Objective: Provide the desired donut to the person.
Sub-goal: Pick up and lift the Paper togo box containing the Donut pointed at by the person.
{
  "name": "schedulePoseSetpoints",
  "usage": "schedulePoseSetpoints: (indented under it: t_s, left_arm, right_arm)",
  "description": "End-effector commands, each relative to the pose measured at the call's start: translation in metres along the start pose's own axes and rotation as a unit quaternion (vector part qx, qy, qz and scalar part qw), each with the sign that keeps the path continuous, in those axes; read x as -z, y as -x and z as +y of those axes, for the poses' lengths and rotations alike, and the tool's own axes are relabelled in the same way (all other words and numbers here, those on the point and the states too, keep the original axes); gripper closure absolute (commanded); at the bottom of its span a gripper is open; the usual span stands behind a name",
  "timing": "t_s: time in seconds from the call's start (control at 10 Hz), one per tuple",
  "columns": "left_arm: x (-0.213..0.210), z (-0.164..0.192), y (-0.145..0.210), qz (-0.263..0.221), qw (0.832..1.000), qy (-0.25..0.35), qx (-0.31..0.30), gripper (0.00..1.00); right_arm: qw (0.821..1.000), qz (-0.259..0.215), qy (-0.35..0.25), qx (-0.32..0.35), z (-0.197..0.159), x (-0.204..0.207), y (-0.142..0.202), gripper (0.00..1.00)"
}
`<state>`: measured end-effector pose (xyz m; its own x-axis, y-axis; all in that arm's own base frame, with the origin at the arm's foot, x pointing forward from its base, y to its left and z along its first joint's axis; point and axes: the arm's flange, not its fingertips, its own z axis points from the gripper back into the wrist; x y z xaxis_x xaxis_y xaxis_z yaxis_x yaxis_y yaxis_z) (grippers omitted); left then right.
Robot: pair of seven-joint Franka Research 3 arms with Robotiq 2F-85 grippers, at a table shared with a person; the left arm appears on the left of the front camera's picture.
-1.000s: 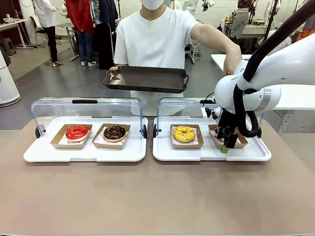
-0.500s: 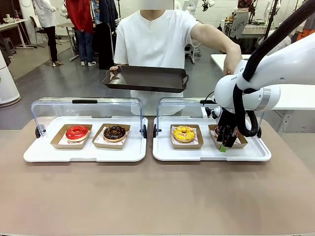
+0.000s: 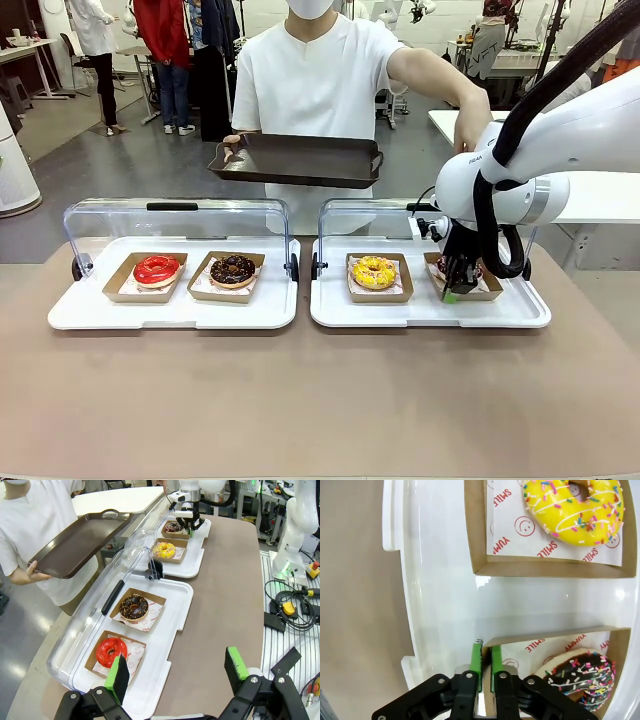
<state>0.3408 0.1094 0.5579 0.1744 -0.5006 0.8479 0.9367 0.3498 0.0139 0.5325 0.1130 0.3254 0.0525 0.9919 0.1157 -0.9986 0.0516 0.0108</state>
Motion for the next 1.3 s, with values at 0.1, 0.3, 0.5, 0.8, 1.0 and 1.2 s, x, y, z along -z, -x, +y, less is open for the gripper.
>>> schedulePoseSetpoints:
  t_s: [0.1, 0.3, 0.5, 0.8, 1.0, 1.2]
  left_arm:
    - [0.0, 0.0, -0.001, -0.011, 1.0, -0.002, 0.005, 0.0]
    - [0.0, 0.0, -0.001, -0.011, 1.0, -0.002, 0.005, 0.0]
    - [0.0, 0.0, -0.001, -0.011, 1.0, -0.002, 0.005, 0.0]
    - [0.0, 0.0, -0.001, -0.011, 1.0, -0.002, 0.005, 0.0]
    - [0.0, 0.0, -0.001, -0.011, 1.0, -0.002, 0.005, 0.0]
    - [0.0, 0.0, -0.001, -0.011, 1.0, -0.002, 0.005, 0.0]
  right_arm:
    - [1.0, 0.007, -0.01, -0.006, -0.001, 0.015, 0.002, 1.0]
    - [1.0, 0.009, -0.002, -0.012, 0.009, 0.007, 0.003, 1.0]
    - [1.0, 0.014, 0.006, -0.02, 0.019, -0.007, 0.004, 1.0]
    - [0.999, 0.028, 0.021, -0.019, 0.036, -0.027, 0.007, 1.0]
    - [0.999, 0.032, 0.018, -0.02, 0.046, -0.036, 0.007, 1.0]
    - [0.999, 0.04, 0.014, -0.02, 0.06, -0.052, 0.005, 1.0]
